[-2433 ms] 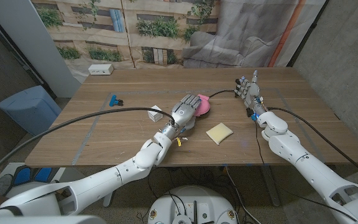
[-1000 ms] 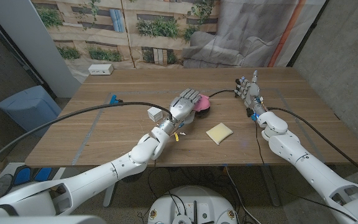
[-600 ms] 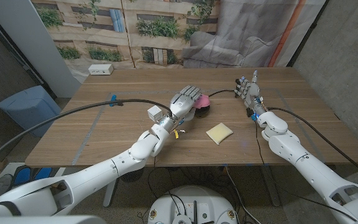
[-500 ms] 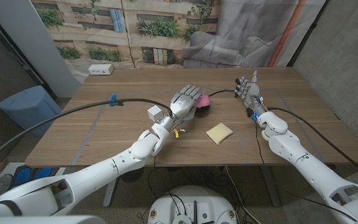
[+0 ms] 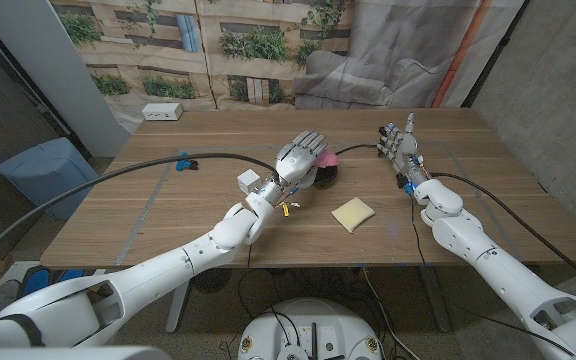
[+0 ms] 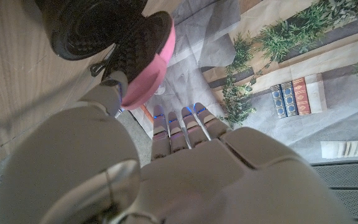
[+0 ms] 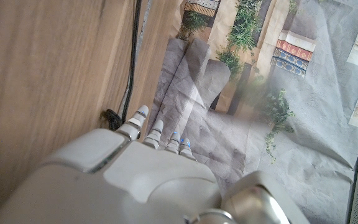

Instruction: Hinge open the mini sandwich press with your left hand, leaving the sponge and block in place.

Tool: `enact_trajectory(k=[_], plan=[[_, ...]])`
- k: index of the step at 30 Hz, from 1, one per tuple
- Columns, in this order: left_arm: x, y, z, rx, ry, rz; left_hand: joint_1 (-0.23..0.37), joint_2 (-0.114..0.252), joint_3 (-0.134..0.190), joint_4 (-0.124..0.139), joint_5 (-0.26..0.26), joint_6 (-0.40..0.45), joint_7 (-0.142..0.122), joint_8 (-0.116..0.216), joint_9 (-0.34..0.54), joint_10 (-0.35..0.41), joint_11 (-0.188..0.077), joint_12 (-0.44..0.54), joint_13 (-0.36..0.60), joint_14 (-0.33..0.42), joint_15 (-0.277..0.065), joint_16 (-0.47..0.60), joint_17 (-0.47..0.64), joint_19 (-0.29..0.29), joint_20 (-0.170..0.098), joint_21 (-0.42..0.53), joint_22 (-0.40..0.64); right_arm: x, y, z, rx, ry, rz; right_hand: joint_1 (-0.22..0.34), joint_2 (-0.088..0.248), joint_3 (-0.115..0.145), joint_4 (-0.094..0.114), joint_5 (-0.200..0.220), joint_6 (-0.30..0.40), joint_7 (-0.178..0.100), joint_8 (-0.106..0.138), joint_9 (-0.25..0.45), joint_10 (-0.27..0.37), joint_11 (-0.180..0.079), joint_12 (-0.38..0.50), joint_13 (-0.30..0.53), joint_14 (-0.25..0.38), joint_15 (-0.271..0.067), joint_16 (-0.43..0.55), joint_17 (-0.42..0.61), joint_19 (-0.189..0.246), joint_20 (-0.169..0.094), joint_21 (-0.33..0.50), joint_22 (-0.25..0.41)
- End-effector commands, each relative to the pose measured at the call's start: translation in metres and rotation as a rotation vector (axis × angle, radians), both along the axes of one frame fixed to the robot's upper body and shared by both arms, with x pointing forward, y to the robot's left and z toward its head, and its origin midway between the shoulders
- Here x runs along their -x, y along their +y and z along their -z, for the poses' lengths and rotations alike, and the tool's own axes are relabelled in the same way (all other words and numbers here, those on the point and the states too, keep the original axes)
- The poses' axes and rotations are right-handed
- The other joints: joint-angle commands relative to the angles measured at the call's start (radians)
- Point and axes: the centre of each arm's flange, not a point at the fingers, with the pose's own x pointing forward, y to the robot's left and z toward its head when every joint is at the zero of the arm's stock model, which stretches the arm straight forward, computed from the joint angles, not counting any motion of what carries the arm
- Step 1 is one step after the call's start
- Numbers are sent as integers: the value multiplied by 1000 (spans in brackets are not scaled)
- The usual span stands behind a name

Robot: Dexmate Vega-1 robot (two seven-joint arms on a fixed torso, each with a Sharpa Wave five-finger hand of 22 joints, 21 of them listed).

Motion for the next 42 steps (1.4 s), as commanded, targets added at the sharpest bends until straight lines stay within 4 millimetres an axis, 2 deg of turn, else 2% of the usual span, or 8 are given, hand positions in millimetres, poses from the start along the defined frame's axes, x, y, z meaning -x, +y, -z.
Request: enact_trajectory(k=[1, 28, 42], plan=[[-4, -3, -11, -11, -26, 7, 12, -4, -5, 2, -3, 7, -2, -6, 3, 7, -6, -2, 3, 11, -13, -1, 0, 12, -25, -2, 1, 0, 0, 0, 0, -1, 0, 3, 90, -4, -1, 6, -5, 1, 4, 5, -7, 4, 5, 5, -5, -24, 3, 4, -2, 9, 4, 4], [-10, -8, -33, -7, -55, -1, 21, -2, -20, 1, -2, 11, -3, -12, 4, 6, -7, -4, 3, 9, -10, -2, 0, 14, -22, -3, 1, 0, 0, 0, 0, -1, 0, 3, 90, -4, -1, 6, -6, 1, 4, 5, -7, 4, 5, 5, -5, -23, 3, 4, -2, 10, 4, 4], [-14, -19, -43, -21, -70, 18, 25, 0, -27, 1, -2, 12, -4, -14, 4, 4, -8, -5, 4, 8, -9, -2, 0, 14, -22, -3, 0, 0, 0, 0, 0, -1, 0, 3, 90, -4, -1, 6, -6, 2, 4, 5, -6, 3, 6, 5, -5, -23, 3, 4, -1, 10, 4, 4]])
